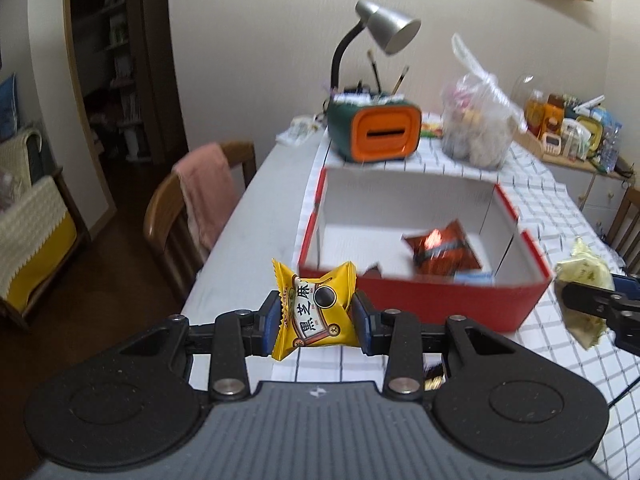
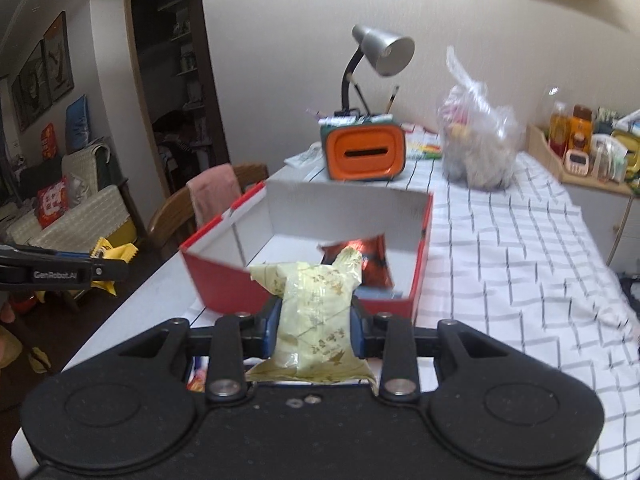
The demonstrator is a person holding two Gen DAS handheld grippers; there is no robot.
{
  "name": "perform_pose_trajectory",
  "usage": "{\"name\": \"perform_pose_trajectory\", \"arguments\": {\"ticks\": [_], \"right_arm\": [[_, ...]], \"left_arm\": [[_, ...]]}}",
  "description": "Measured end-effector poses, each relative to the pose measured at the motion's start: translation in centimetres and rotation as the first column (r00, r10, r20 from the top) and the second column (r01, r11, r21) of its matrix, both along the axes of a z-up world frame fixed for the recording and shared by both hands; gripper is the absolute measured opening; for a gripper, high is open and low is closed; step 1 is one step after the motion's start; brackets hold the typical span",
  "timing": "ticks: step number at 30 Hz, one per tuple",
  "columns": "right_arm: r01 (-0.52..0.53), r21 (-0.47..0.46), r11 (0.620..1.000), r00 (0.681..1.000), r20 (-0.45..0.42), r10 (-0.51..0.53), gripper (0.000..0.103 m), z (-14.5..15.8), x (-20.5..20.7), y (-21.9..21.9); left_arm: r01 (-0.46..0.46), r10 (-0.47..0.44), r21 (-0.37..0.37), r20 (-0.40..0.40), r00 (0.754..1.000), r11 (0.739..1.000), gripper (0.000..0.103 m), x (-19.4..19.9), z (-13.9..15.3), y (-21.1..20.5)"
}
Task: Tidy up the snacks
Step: 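Carry the yellow snack and cream bag up over the red box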
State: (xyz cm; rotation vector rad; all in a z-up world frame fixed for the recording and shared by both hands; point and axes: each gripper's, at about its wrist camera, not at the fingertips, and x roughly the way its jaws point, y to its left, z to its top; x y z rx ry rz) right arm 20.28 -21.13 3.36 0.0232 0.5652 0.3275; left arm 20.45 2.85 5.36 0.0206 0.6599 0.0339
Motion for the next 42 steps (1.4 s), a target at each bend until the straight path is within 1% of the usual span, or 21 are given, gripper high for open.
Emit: {"name": "perform_pose_trajectory", "arguments": {"ticks": [3, 6, 10, 12, 17, 20, 22, 26, 28, 30, 34, 35, 39, 42], "right_arm": [[0.019, -0.037, 0.999, 0.999, 0.033, -0.018, 0.033, 0.8, 1.5, 0.2], [0.037, -0.041, 0.998, 0.998, 0.055, -0.035, 0.033, 1.4, 3.1, 0.0], [0.046, -0.037, 0.998, 0.997, 0.067, -0.043, 0.033, 1.5, 5.1, -0.1], [0.049, -0.036, 0.998, 0.997, 0.063, -0.047, 0.033, 1.2, 6.3, -0.1], [0.058, -0.037, 0.998, 0.997, 0.044, -0.056, 0.033, 0.3, 9.2, 0.0], [0.057, -0.069, 0.996, 0.998, 0.034, -0.055, 0.033, -0.7, 10.9, 0.3], [0.050, -0.074, 0.996, 0.999, 0.007, -0.050, 0.033, -1.6, 12.1, 0.4], [0.037, -0.074, 0.997, 0.998, -0.048, -0.041, 0.033, -3.5, 13.8, 0.6], [0.026, -0.090, 0.996, 0.996, -0.078, -0.033, 0.033, -4.4, 14.4, 1.1], [0.018, -0.109, 0.994, 0.995, -0.093, -0.028, 0.033, -5.2, 14.7, 1.7], [0.010, -0.108, 0.994, 0.991, -0.132, -0.024, 0.034, -6.3, 15.0, 2.2], [0.014, -0.116, 0.993, 0.992, -0.126, -0.029, 0.034, -6.4, 15.0, 2.3], [0.010, -0.109, 0.994, 0.990, -0.138, -0.025, 0.033, -6.5, 14.9, 2.3], [0.009, -0.115, 0.993, 0.990, -0.139, -0.025, 0.033, -6.3, 14.6, 2.4]], "left_arm": [[0.018, -0.018, 0.017, 0.021, 1.000, 1.000, 0.037, 1.2, 0.9, -1.2], [0.039, -0.039, 0.001, 0.024, 0.999, 0.999, 0.037, 2.8, 1.2, -2.1], [0.040, -0.040, -0.005, 0.020, 0.999, 0.999, 0.037, 5.1, 0.7, -3.3], [0.040, -0.040, 0.007, 0.012, 0.999, 0.999, 0.037, 6.4, 0.1, -4.0], [0.026, -0.026, 0.032, -0.011, 1.000, 0.999, 0.037, 9.5, -1.5, -5.0], [0.018, -0.017, 0.039, -0.026, 1.000, 0.999, 0.037, 11.1, -2.5, -5.2], [0.023, -0.022, 0.043, -0.042, 0.999, 0.999, 0.037, 12.0, -3.2, -5.3], [0.040, -0.034, 0.077, -0.076, 0.997, 0.996, 0.037, 13.5, -5.0, -6.1], [0.044, -0.036, 0.088, -0.092, 0.995, 0.995, 0.037, 14.0, -5.8, -6.3], [0.050, -0.040, 0.092, -0.113, 0.993, 0.994, 0.037, 14.5, -6.6, -6.5], [0.058, -0.044, 0.094, -0.152, 0.987, 0.994, 0.037, 14.9, -7.7, -6.6], [0.058, -0.042, 0.097, -0.158, 0.986, 0.994, 0.037, 15.0, -7.9, -6.7], [0.060, -0.043, 0.099, -0.166, 0.985, 0.993, 0.037, 14.9, -8.2, -6.8], [0.062, -0.047, 0.094, -0.156, 0.987, 0.994, 0.038, 14.5, -7.9, -6.8]]}}
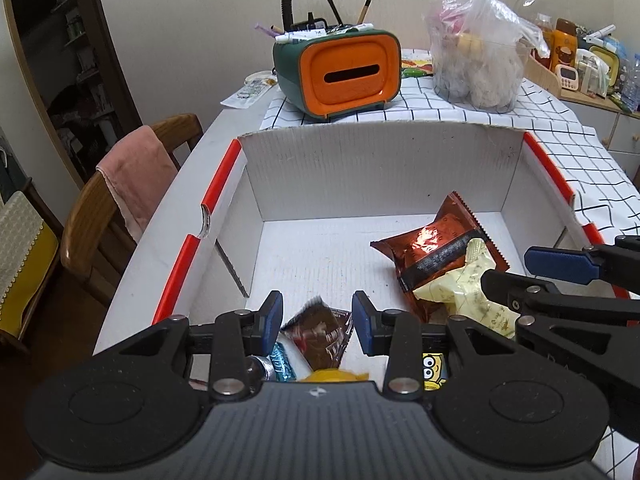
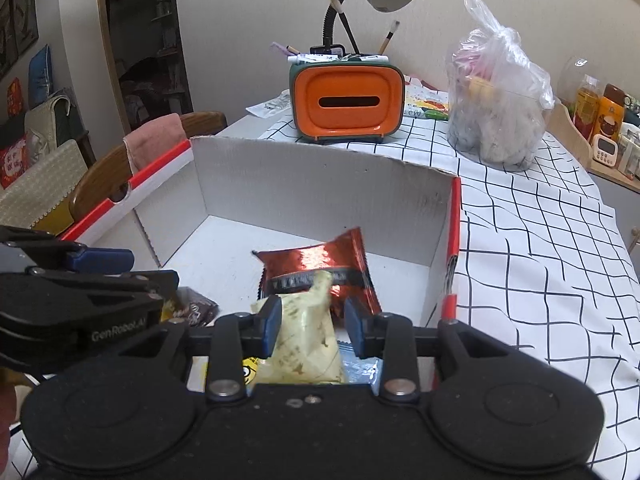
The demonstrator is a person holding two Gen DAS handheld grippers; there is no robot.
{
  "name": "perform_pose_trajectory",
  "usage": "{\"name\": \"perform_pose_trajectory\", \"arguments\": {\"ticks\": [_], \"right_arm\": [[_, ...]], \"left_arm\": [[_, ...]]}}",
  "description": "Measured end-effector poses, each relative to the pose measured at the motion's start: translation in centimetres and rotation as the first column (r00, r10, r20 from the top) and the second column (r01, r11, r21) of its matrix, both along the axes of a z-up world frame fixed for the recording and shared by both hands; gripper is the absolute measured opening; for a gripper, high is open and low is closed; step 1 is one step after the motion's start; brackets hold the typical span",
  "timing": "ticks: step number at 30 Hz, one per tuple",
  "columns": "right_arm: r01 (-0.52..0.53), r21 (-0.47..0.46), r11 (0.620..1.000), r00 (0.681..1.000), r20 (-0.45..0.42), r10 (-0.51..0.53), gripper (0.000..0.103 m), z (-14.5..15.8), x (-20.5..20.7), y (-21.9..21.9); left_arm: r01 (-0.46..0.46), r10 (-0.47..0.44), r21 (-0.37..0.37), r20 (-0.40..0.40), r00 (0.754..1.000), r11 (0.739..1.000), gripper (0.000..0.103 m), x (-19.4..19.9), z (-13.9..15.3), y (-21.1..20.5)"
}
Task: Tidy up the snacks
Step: 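Carry the yellow snack and cream bag up over the red box, then open both grippers to drop the two snacks into the box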
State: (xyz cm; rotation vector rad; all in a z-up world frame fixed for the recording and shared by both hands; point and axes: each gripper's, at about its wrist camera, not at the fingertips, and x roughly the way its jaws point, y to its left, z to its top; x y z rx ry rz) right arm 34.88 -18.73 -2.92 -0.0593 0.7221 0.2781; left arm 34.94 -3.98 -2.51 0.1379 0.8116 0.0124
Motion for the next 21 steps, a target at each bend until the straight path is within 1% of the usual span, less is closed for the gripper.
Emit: {"name": "perform_pose_trajectory", "arguments": {"ticks": [1, 6, 10, 12, 14, 19, 21], "right_arm": [[0.000, 0.000, 1.000, 1.000, 0.002, 0.000, 0.033, 0.1, 0.0, 0.0], [-0.003, 0.011, 1.000, 1.000, 0.007, 0.003, 0.034, 1.0, -0.8, -0.4], [-0.008, 0.024, 1.000, 1.000, 0.017, 0.008, 0.034, 2.1, -1.9, -0.8], [-0.011, 0.031, 0.999, 1.000, 0.028, 0.010, 0.034, 2.8, -2.5, -1.0], [-0.015, 0.041, 0.999, 0.999, 0.041, 0.014, 0.034, 3.5, -3.2, -1.2], [-0.028, 0.058, 0.998, 0.998, 0.063, 0.025, 0.035, 5.1, -5.1, -1.7], [-0.032, 0.061, 0.998, 0.997, 0.067, 0.028, 0.035, 5.5, -6.0, -1.7]], "left_arm": [[-0.001, 0.001, 0.003, 0.009, 1.000, 1.000, 0.039, -0.2, 0.2, 0.0], [0.004, -0.003, -0.014, 0.051, 0.999, 1.000, 0.054, -1.4, 1.7, 0.1], [0.019, -0.018, -0.014, 0.081, 0.997, 1.000, 0.059, -2.6, 3.1, -0.1], [0.025, -0.023, -0.018, 0.096, 0.995, 1.000, 0.065, -3.4, 3.8, -0.2], [0.028, -0.026, -0.018, 0.112, 0.993, 0.999, 0.068, -4.2, 4.4, -0.2], [0.049, -0.046, -0.021, 0.136, 0.990, 0.999, 0.072, -6.5, 5.7, -0.2], [0.053, -0.049, -0.022, 0.147, 0.988, 0.998, 0.076, -7.5, 6.0, -0.2]]}}
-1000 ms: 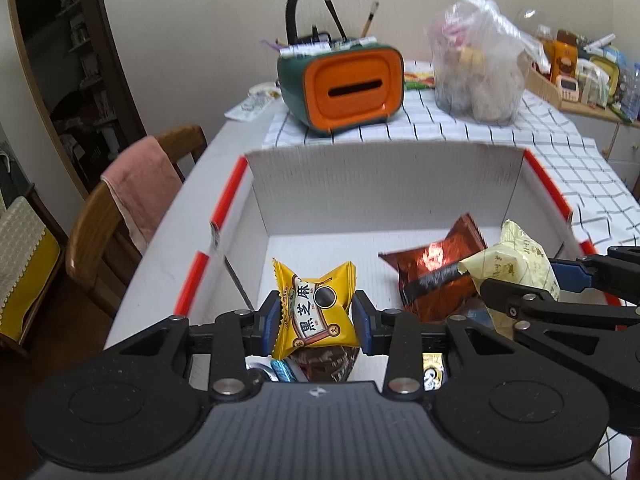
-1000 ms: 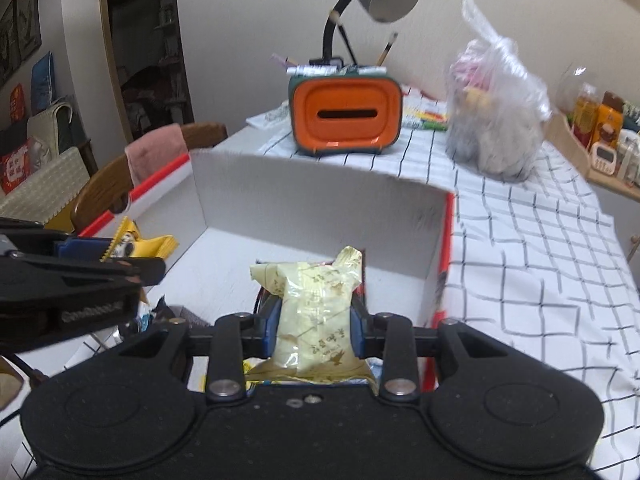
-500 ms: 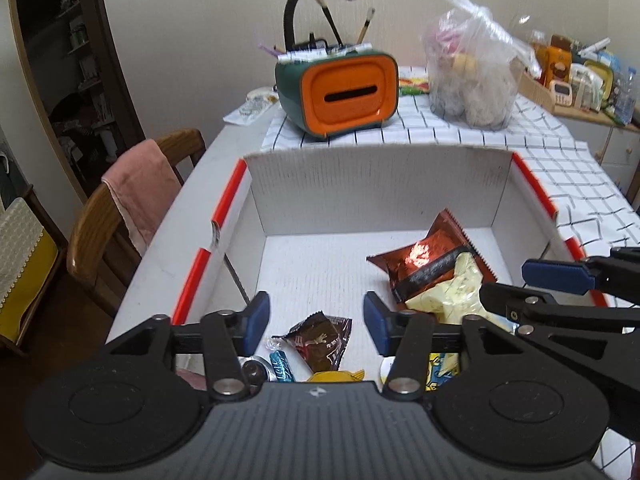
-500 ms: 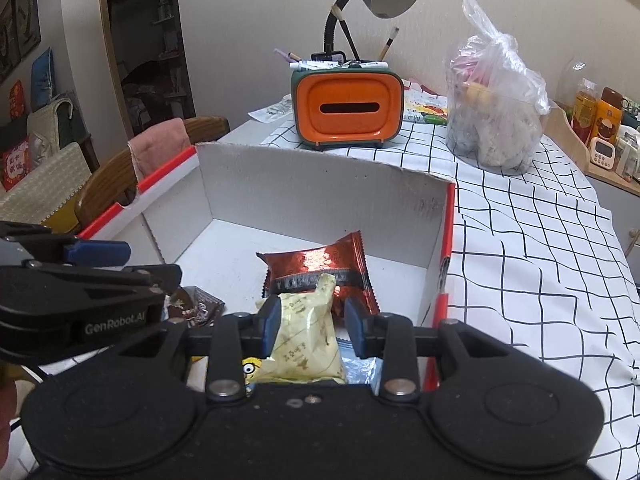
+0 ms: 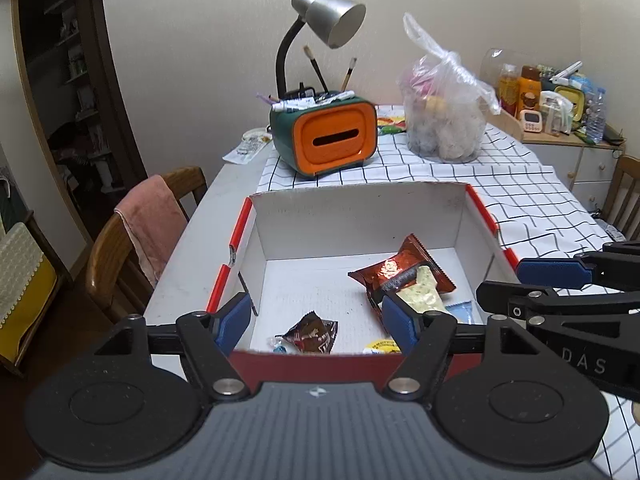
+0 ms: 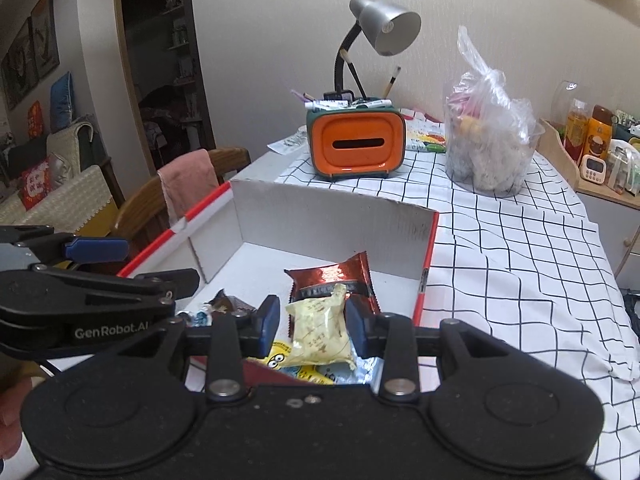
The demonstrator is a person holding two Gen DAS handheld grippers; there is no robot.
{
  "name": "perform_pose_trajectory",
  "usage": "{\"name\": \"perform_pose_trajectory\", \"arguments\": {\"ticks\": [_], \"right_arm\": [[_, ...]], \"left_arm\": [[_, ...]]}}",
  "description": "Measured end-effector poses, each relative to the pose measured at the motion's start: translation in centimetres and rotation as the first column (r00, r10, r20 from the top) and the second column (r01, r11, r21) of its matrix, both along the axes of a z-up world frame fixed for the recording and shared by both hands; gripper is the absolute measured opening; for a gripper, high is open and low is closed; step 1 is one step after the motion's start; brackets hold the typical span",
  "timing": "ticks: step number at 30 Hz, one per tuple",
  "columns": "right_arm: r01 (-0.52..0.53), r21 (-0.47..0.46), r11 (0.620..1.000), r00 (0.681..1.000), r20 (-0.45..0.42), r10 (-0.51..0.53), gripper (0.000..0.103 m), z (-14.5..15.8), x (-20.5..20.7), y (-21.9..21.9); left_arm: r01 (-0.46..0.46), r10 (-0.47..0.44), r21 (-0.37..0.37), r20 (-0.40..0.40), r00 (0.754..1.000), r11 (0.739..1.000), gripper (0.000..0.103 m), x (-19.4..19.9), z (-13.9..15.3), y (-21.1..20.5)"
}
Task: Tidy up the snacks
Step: 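Open both grippers to drop the two snacks into the box, then withdraw both tools from the box back toward the snack pile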
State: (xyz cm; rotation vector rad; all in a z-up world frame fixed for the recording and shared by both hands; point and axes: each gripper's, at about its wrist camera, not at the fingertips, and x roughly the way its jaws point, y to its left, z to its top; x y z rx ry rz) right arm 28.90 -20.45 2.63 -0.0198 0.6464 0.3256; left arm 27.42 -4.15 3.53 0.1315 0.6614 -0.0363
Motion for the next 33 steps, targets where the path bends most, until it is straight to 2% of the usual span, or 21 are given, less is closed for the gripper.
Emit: {"name": "perform_pose_trajectory", "arguments": {"ticks": [6, 9, 11, 12, 14, 15, 18, 20, 26, 33], "right_arm": [[-0.010, 0.023, 1.000, 1.000, 0.009, 0.010, 0.039, 0.9, -2.8, -0.3], [-0.020, 0.026, 0.999, 1.000, 0.014, 0.020, 0.045, 1.2, -4.3, -0.3], [-0.030, 0.035, 0.999, 0.999, 0.022, 0.029, 0.058, 1.3, -5.4, -0.4], [-0.037, 0.040, 0.999, 0.999, 0.025, 0.036, 0.061, 1.3, -6.0, -0.4], [-0.049, 0.045, 0.998, 0.998, 0.032, 0.048, 0.085, 1.3, -7.1, -0.3], [-0.057, 0.048, 0.997, 0.998, 0.037, 0.055, 0.087, 1.3, -7.6, -0.3], [-0.084, 0.054, 0.995, 0.996, 0.034, 0.082, 0.089, 1.0, -9.1, -0.2], [-0.100, 0.059, 0.993, 0.995, 0.027, 0.098, 0.095, 0.7, -10.0, -0.1], [-0.141, 0.060, 0.988, 0.990, -0.007, 0.142, 0.102, -0.9, -12.2, 0.5], [-0.217, 0.040, 0.975, 0.972, -0.089, 0.220, 0.103, -4.0, -14.4, 2.4]], "left_arm": [[0.006, -0.006, -0.005, 0.007, 1.000, 1.000, 0.080, -3.2, 0.6, 0.6], [0.010, -0.010, -0.009, 0.013, 1.000, 1.000, 0.082, -4.8, 0.8, 1.0], [0.009, -0.009, -0.020, 0.016, 1.000, 1.000, 0.084, -5.9, 0.8, 1.4], [0.010, -0.010, -0.027, 0.015, 1.000, 1.000, 0.085, -6.4, 0.8, 1.6], [0.010, -0.010, -0.038, 0.012, 1.000, 0.999, 0.085, -7.4, 0.8, 2.2], [0.011, -0.010, -0.042, 0.011, 1.000, 0.999, 0.085, -7.9, 0.7, 2.4], [-0.001, 0.002, -0.055, 0.009, 1.000, 0.998, 0.088, -9.4, 0.4, 3.4], [-0.017, 0.018, -0.069, 0.008, 1.000, 0.997, 0.089, -10.4, 0.1, 4.1], [-0.049, 0.047, -0.124, -0.017, 0.999, 0.991, 0.096, -12.3, -1.3, 6.3], [-0.074, 0.066, -0.123, -0.063, 0.996, 0.990, 0.097, -14.0, -3.8, 8.1]]}}
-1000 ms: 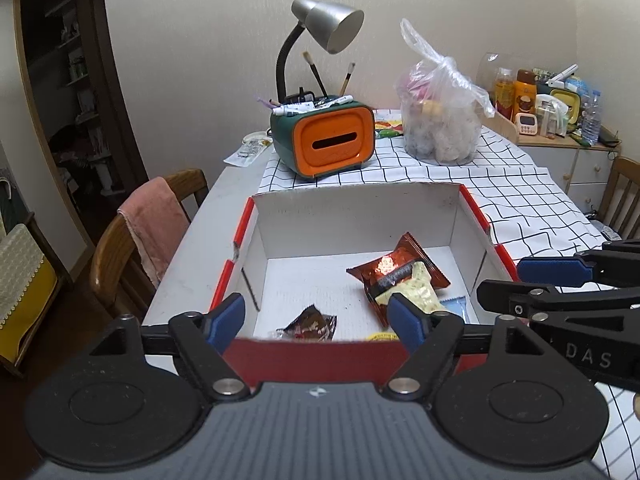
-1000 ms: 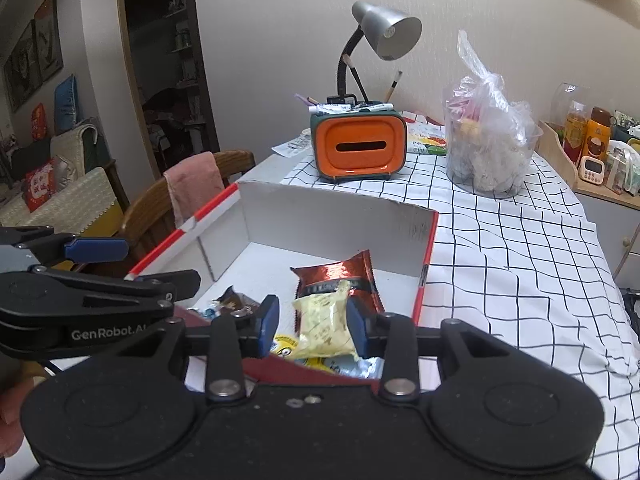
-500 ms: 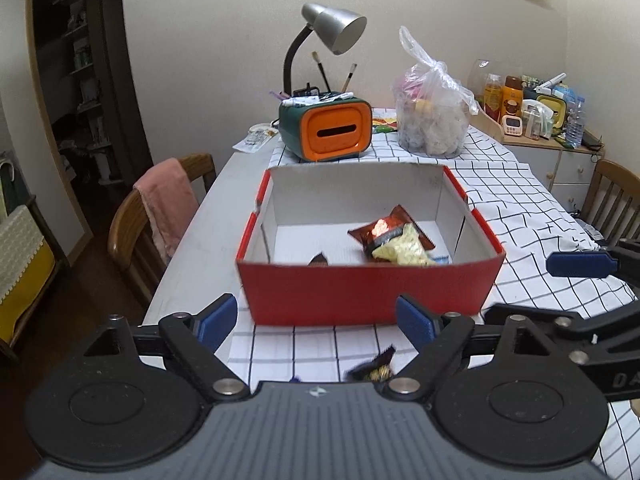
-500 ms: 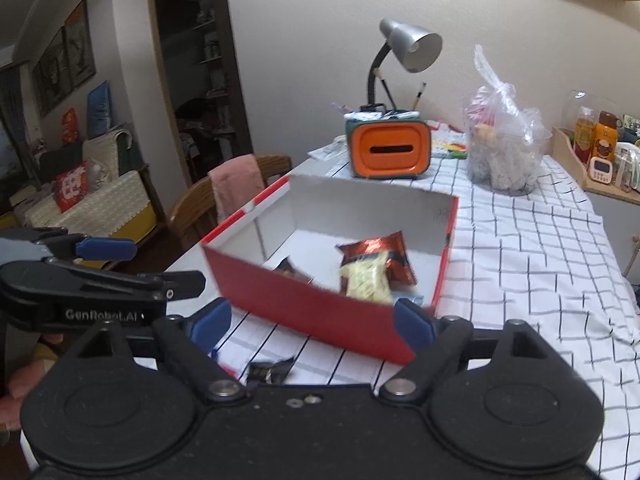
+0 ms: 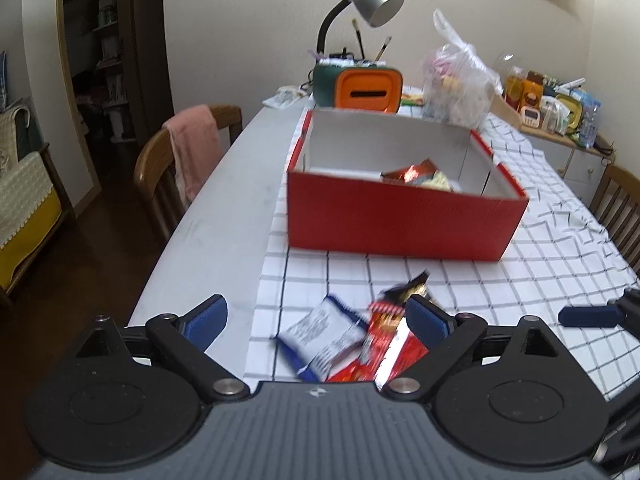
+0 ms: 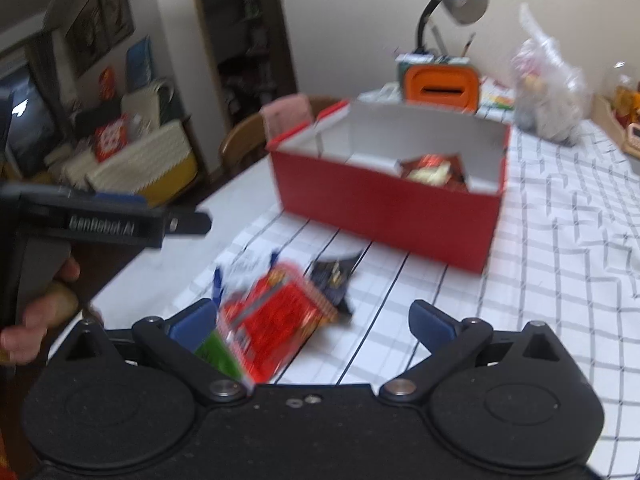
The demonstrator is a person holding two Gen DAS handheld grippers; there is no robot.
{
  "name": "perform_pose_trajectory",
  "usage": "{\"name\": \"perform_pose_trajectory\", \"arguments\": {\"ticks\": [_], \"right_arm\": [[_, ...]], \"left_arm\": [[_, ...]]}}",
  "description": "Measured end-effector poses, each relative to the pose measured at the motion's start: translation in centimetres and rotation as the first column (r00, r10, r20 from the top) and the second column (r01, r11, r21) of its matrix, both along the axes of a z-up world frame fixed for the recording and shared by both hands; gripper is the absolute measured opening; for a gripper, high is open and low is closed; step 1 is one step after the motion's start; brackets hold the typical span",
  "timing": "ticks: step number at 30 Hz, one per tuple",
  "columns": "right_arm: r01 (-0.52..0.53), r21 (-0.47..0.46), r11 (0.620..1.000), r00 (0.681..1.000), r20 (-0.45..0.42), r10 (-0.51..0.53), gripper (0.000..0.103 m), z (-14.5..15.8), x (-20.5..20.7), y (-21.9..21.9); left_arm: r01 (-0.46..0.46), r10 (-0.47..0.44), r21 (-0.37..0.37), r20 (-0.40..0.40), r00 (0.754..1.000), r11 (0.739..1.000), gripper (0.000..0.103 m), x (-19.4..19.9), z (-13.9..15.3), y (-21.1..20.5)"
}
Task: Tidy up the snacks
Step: 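Withdraw both tools from the box back toward the snack pile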
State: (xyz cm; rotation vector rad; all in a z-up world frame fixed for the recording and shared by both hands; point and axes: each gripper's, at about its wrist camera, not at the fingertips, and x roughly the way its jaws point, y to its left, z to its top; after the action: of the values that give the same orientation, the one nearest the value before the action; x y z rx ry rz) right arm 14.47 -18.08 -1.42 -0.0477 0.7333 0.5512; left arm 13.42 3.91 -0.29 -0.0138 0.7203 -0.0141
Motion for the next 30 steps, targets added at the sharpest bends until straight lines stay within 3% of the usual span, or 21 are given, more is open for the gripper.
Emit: {"name": "perform_pose_trajectory", "arguments": {"ticks": [11, 16, 30], "right_arm": [[-0.163, -0.103, 0.981, 0.981, -0.126, 0.150, 0.102, -4.5, -2.1, 4.8], [-0.185, -0.107, 0.977, 0.975, -0.143, 0.169, 0.098, -4.8, -2.0, 5.9], [-0.359, -0.204, 0.911, 0.925, -0.210, 0.318, 0.080, -5.4, -0.8, 11.4]], "left_arm": [[-0.046, 0.050, 0.040, -0.089, 0.995, 0.998, 0.097, -1.5, -3.2, 2.1], [-0.064, 0.064, 0.004, -0.116, 0.991, 0.998, 0.097, -1.9, -3.9, 3.6], [-0.144, 0.143, -0.022, -0.073, 0.987, 0.989, 0.097, -2.8, -1.4, 8.9]]}}
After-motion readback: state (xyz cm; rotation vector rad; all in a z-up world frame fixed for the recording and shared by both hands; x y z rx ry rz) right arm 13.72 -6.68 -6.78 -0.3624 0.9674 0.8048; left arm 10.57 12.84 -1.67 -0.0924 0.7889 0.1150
